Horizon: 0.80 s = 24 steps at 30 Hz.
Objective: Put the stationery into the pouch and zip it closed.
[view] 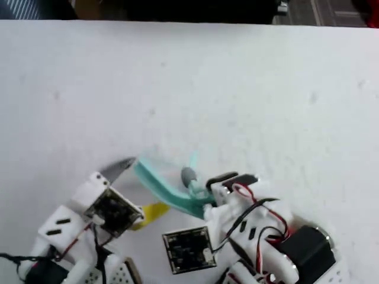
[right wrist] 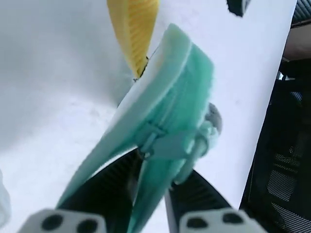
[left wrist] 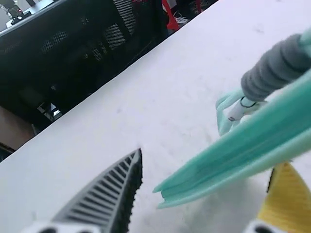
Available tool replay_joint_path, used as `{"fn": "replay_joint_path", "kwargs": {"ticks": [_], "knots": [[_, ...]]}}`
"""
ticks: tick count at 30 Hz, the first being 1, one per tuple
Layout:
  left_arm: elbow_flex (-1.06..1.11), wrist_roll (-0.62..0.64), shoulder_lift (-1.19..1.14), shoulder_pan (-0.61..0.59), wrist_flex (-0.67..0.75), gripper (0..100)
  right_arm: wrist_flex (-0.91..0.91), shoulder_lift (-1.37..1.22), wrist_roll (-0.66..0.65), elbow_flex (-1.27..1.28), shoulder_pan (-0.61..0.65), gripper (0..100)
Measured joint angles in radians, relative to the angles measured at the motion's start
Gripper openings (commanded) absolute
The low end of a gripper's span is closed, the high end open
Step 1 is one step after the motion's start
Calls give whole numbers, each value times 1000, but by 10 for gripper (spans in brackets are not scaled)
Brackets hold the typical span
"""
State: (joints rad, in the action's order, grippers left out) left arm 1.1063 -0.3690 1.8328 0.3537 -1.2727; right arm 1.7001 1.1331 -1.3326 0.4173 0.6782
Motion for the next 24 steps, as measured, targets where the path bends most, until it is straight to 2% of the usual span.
{"fn": "replay_joint_path", "kwargs": {"ticks": [7,15,18,24], "knots": [[95,0,-2,87,140,404,0,0,-11,0,41,17],[170,0,-3,163,152,401,-44,-14,-11,0,60,17],[190,0,-5,164,158,330,-83,-14,-11,0,43,17],[192,0,-6,169,158,107,-137,-15,9,5,0,17]]}}
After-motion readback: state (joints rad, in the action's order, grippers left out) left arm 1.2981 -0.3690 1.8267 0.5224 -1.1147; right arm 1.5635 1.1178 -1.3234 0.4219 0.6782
